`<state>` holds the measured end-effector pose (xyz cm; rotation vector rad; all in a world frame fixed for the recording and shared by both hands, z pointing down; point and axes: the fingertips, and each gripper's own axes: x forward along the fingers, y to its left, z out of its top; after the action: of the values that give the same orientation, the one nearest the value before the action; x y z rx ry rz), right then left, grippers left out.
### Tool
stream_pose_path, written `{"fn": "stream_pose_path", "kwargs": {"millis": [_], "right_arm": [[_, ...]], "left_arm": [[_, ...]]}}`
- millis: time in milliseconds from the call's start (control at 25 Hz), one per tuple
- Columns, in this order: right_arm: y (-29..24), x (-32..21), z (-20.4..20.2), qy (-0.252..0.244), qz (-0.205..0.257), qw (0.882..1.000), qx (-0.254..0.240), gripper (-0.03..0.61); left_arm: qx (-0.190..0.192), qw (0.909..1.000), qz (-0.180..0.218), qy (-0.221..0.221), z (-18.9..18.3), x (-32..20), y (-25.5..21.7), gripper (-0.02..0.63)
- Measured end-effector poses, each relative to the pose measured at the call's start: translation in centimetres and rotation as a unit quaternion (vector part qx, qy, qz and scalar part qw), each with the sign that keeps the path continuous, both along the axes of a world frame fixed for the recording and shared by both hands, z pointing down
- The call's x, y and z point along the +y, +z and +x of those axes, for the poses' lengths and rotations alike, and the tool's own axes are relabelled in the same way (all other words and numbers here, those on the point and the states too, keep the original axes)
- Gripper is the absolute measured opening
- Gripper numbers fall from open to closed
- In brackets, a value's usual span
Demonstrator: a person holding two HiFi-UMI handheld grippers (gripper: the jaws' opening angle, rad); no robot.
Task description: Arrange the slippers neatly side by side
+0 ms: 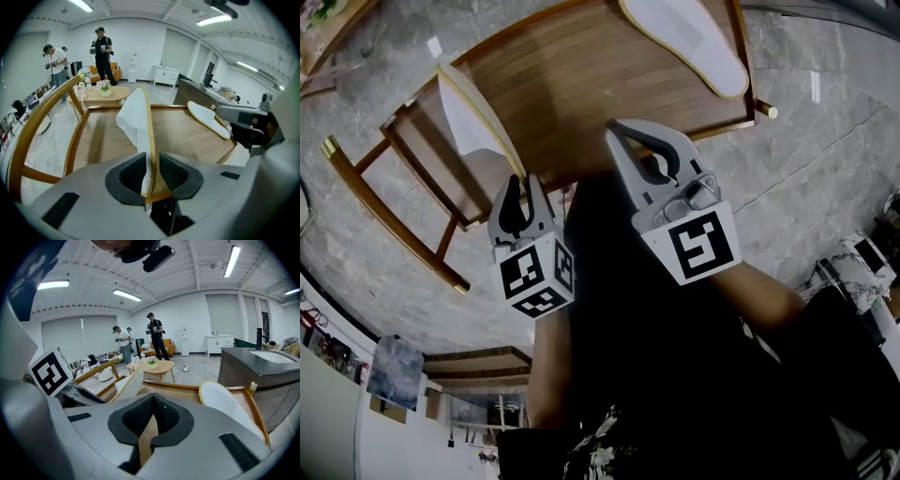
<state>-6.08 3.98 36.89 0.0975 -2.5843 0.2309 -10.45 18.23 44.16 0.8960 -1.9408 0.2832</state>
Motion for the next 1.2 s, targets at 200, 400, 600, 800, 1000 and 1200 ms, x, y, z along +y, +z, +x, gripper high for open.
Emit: {"fn": "stream_pose_path", "kwargs": {"millis": [200, 400, 600, 800, 1000, 1200], "right_arm": [[0.1, -0.3, 0.3, 0.005, -0.002, 1.0, 0.004, -0.002], [0.2, -0.9, 0.9, 0.01, 0.0, 1.0, 0.006, -0.002], [0.9, -1.3, 1.3, 0.013, -0.002, 1.0, 0.014, -0.002], [1.1, -1.3, 1.4, 0.012, -0.009, 1.0, 0.014, -0.002], [1.1, -0.9, 1.5, 0.008, -0.013, 1.0, 0.013, -0.002], [1.0, -1.4, 1.9, 0.011, -0.009, 1.0, 0.015, -0.002]], "left_arm": [[0.027, 0.9995, 0.018, 0.002, 0.6, -1.1, 0.2, 0.084], [0.026, 0.9991, 0.027, 0.018, 0.5, -2.3, -0.1, 0.084], [0.014, 0.9995, -0.016, 0.023, -0.4, -0.2, 1.3, 0.091], [0.031, 0.9972, -0.065, 0.018, -0.7, 3.1, 3.6, 0.103], [0.067, 0.9951, -0.072, 0.0, -0.4, 3.6, 5.6, 0.103], [0.1, 0.9919, -0.074, -0.024, 0.3, 3.5, 6.4, 0.106]]}}
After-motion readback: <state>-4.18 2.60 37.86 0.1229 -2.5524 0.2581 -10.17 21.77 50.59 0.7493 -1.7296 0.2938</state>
